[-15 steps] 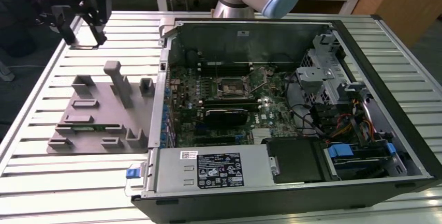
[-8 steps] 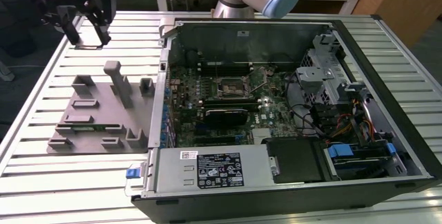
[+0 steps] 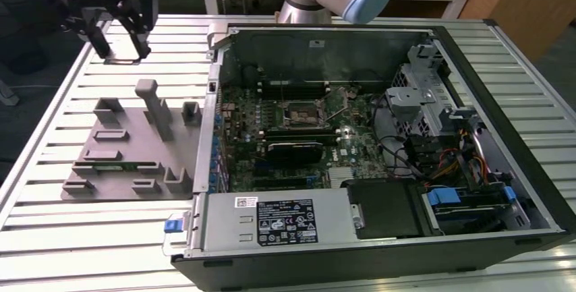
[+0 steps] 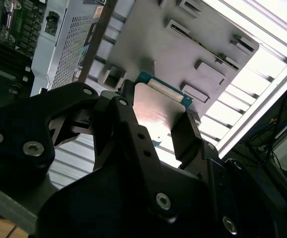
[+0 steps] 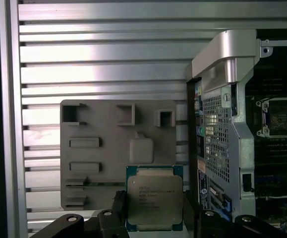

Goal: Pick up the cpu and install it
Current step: 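Pick up the cpu and move it towards the insertion slot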

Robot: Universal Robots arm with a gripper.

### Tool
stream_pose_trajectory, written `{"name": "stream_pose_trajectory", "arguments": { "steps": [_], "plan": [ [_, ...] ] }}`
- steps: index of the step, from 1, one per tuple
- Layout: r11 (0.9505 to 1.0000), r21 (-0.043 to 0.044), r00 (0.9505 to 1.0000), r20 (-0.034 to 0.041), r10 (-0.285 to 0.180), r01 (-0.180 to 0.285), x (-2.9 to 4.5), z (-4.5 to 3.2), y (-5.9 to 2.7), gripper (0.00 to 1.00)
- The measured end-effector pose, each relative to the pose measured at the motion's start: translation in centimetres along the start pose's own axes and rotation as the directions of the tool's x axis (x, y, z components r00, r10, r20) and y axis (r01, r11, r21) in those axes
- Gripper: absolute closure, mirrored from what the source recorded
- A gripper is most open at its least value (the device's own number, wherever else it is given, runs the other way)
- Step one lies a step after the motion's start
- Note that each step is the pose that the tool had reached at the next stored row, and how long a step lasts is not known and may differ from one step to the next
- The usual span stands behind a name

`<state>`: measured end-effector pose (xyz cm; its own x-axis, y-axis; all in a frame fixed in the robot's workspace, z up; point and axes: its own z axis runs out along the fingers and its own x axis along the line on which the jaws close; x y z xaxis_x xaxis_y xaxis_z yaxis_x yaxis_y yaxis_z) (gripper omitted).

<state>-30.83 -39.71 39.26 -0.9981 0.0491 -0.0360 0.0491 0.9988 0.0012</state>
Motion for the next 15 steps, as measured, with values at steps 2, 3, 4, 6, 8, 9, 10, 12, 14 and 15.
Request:
{"name": "stream_pose_trajectory", "arguments": {
  "steps": [2, 3, 4, 6, 8, 9, 10, 12, 14, 15],
  "plan": [
    [1.0, 0.0, 1.0, 0.0, 0.0, 0.0, -0.22, 0.01, 0.01, 0.46],
    [1.0, 0.0, 1.0, 0.0, 0.0, 0.0, -0.33, 0.01, 0.01, 0.46],
    [1.0, 0.0001, 1.0, 0.0, 0.0, 0.0, -0.43, 0.01, 0.02, 0.46],
    [1.0, 0.0, 1.0, 0.0, 0.0, 0.0, -0.63, 0.02, 0.03, 0.46],
    [1.0, 0.0, 1.0, 0.0, 0.0, 0.0, -0.85, 0.03, 0.04, 0.46],
    [1.0, 0.0, 1.0, 0.0, 0.0, 0.0, -0.96, 0.04, 0.05, 0.46],
    [1.0, 0.0, 1.0, 0.0, 0.0, 0.0, -1.06, 0.04, 0.05, 0.46],
    [1.0, 0.0, 1.0, 0.0, 0.0, 0.0, -1.27, 0.05, 0.06, 0.46],
    [1.0, 0.0, 1.0, 0.0, 0.0, 0.0, -1.46, 0.05, 0.07, 0.46],
    [1.0, 0.0, 1.0, 0.0, 0.0, 0.0, -1.56, 0.06, 0.08, 0.46]
  ]
}}
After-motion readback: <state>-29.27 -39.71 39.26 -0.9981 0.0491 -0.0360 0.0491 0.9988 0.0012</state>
